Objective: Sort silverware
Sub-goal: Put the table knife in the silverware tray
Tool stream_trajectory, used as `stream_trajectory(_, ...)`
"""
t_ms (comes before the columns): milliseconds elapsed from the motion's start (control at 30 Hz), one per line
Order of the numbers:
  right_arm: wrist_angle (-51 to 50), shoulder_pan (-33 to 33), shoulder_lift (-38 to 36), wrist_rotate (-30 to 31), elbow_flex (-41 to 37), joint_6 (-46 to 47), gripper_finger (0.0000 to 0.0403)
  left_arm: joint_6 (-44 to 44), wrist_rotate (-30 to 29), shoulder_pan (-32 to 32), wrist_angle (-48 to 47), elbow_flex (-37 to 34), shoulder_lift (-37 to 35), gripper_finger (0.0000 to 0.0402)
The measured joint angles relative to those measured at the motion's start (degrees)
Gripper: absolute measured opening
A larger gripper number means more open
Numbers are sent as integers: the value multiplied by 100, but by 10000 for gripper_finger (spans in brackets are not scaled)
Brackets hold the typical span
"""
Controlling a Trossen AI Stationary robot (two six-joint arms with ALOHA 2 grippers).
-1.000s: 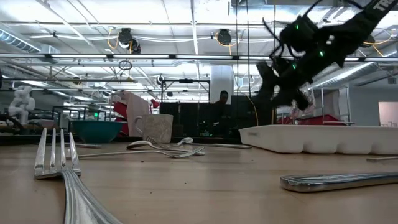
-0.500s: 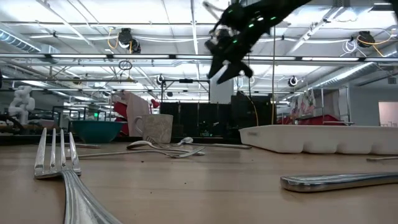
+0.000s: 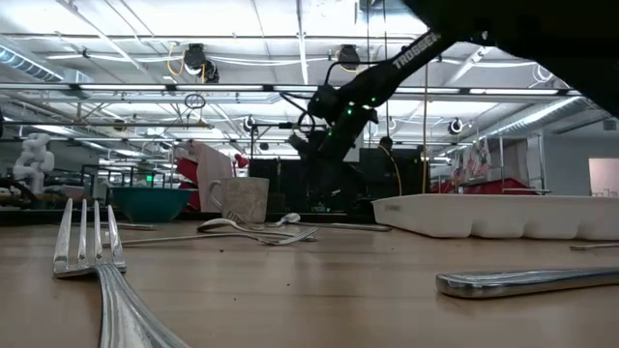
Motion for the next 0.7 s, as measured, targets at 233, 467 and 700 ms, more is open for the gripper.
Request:
stream_trajectory(233,-31,-92,91,51,1,-11,203,68,-2,-2,-2,0,-34,116)
stream_trajectory(467,-999,-20,50,-153,21,-812,203,108,-4,0,-2,0,-35,116)
stream_trajectory(700,-2194,436,45,-102,103,-2218,203,210,-15,0,-2,0,-35,116)
